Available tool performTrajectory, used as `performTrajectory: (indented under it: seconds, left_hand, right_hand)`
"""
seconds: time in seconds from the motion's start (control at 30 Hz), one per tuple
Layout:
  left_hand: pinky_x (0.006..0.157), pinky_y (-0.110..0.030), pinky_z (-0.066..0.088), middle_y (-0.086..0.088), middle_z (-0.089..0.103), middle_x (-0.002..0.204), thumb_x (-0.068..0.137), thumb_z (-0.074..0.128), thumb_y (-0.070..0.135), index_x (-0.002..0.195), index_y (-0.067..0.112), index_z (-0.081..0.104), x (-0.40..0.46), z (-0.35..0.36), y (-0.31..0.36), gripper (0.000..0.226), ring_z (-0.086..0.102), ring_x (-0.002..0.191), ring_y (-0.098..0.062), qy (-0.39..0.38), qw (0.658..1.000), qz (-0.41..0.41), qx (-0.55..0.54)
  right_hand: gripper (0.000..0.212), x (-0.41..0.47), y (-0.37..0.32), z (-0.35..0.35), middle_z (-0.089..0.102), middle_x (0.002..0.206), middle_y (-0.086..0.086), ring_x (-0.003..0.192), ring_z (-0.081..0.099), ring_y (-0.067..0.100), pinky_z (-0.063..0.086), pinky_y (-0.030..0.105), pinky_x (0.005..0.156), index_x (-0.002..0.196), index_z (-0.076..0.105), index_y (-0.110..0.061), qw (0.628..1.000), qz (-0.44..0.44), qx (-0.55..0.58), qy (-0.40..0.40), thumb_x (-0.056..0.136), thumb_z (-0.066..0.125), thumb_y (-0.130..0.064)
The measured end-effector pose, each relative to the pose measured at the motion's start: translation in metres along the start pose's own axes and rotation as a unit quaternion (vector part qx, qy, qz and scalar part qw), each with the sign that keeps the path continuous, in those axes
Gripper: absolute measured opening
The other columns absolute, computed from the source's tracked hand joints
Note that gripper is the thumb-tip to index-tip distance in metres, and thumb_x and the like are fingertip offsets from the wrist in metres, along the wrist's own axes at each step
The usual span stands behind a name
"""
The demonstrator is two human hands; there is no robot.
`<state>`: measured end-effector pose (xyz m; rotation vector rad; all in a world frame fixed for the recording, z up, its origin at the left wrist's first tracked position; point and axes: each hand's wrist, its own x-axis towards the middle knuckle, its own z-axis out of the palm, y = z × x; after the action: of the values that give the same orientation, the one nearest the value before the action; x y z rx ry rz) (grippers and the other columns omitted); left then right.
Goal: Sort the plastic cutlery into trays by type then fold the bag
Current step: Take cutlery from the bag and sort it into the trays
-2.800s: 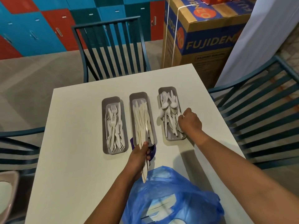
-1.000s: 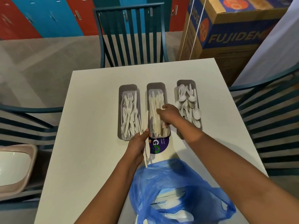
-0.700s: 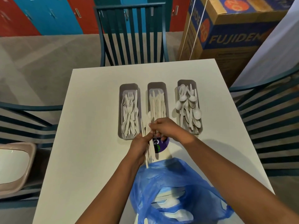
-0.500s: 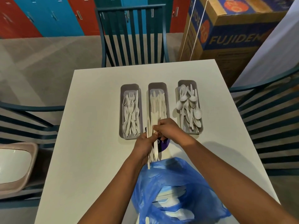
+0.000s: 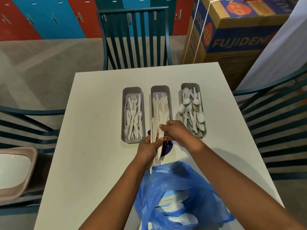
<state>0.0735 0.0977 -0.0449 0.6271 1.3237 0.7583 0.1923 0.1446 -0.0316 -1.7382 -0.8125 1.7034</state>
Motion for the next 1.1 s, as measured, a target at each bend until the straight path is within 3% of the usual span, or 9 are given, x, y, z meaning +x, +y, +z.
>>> performTrajectory:
  seconds: [0.1, 0.27, 0.43, 0.5, 0.57, 0.63, 0.8, 0.97, 1.1]
  left_hand:
    - [0.099, -0.045, 0.048, -0.017, 0.068, 0.098, 0.09, 0.059, 0.004, 0.089, 0.012, 0.064, 0.001, 0.001, -0.001, 0.01, 0.064, 0.097, -0.03, 0.013, 1.0, -0.009, -0.017]
    - [0.099, -0.05, 0.047, -0.02, 0.065, 0.104, 0.091, 0.058, 0.006, 0.096, 0.01, 0.06, 0.006, 0.005, 0.001, 0.008, 0.062, 0.103, -0.035, 0.006, 0.997, -0.035, -0.066]
    - [0.095, -0.05, 0.05, -0.018, 0.065, 0.096, 0.091, 0.059, 0.009, 0.091, 0.012, 0.058, 0.009, 0.009, 0.004, 0.004, 0.063, 0.09, -0.031, 0.007, 0.997, -0.042, -0.064]
    - [0.088, -0.045, 0.053, -0.014, 0.067, 0.09, 0.091, 0.058, 0.01, 0.094, 0.01, 0.058, 0.011, 0.009, 0.004, 0.003, 0.066, 0.083, -0.028, 0.011, 0.998, -0.033, -0.056]
    - [0.071, -0.031, 0.058, -0.007, 0.07, 0.075, 0.093, 0.055, 0.01, 0.097, 0.008, 0.06, 0.012, 0.011, 0.004, 0.006, 0.067, 0.067, -0.018, 0.023, 0.998, -0.02, -0.059]
    - [0.059, -0.025, 0.054, -0.002, 0.068, 0.062, 0.095, 0.052, 0.009, 0.088, 0.009, 0.061, 0.013, 0.013, 0.006, 0.011, 0.065, 0.056, -0.013, 0.049, 0.997, -0.022, -0.06]
    - [0.054, -0.025, 0.046, -0.005, 0.056, 0.058, 0.093, 0.05, 0.008, 0.084, 0.008, 0.057, 0.018, 0.007, 0.004, 0.011, 0.054, 0.053, -0.017, 0.08, 0.995, -0.034, -0.037]
    - [0.047, -0.021, 0.038, -0.002, 0.045, 0.056, 0.092, 0.047, 0.003, 0.075, 0.011, 0.052, 0.024, 0.0, 0.006, 0.02, 0.04, 0.041, -0.007, 0.094, 0.991, -0.044, -0.082]
    - [0.048, -0.021, 0.038, -0.003, 0.047, 0.059, 0.093, 0.048, 0.007, 0.079, 0.012, 0.053, 0.021, -0.006, 0.005, 0.016, 0.041, 0.044, -0.008, 0.092, 0.992, -0.054, -0.072]
  right_hand:
    - [0.025, 0.001, 0.002, 0.002, 0.054, 0.079, 0.013, 0.06, 0.054, 0.019, 0.049, 0.019, 0.04, 0.07, 0.05, -0.008, 1.0, -0.005, 0.008, -0.001, 0.094, 0.055, -0.011]
    - [0.034, 0.008, 0.003, 0.006, 0.043, 0.062, 0.006, 0.055, 0.045, 0.016, 0.046, 0.02, 0.04, 0.062, 0.042, -0.012, 0.996, -0.046, -0.04, 0.064, 0.094, 0.053, -0.01]
    - [0.035, 0.014, 0.003, 0.005, 0.038, 0.059, 0.006, 0.051, 0.042, 0.015, 0.042, 0.018, 0.036, 0.06, 0.037, -0.012, 0.995, -0.054, -0.038, 0.073, 0.091, 0.054, -0.008]
    - [0.034, 0.017, 0.003, 0.003, 0.042, 0.059, 0.008, 0.049, 0.044, 0.017, 0.042, 0.02, 0.039, 0.061, 0.039, -0.012, 0.996, -0.05, -0.039, 0.066, 0.089, 0.058, -0.009]
    - [0.032, 0.019, 0.006, 0.003, 0.046, 0.062, 0.012, 0.051, 0.048, 0.021, 0.044, 0.024, 0.044, 0.063, 0.04, -0.011, 0.994, -0.062, -0.066, 0.064, 0.086, 0.063, -0.01]
    - [0.034, 0.019, 0.01, 0.005, 0.047, 0.064, 0.012, 0.059, 0.05, 0.023, 0.044, 0.032, 0.054, 0.062, 0.04, -0.011, 0.988, -0.082, -0.106, 0.07, 0.084, 0.066, -0.011]
    - [0.028, 0.017, 0.021, 0.008, 0.051, 0.07, 0.017, 0.066, 0.052, 0.027, 0.051, 0.049, 0.07, 0.069, 0.05, 0.004, 0.988, -0.088, -0.111, 0.07, 0.085, 0.064, -0.014]
    - [0.033, 0.022, 0.014, -0.004, 0.06, 0.083, 0.022, 0.065, 0.052, 0.025, 0.038, 0.029, 0.059, 0.088, 0.061, 0.011, 0.98, -0.063, -0.167, 0.087, 0.092, 0.053, -0.021]
    - [0.037, 0.036, -0.001, -0.006, 0.066, 0.098, 0.024, 0.082, 0.062, 0.032, 0.041, 0.028, 0.065, 0.096, 0.061, 0.012, 0.973, -0.046, -0.214, 0.075, 0.093, 0.051, -0.023]
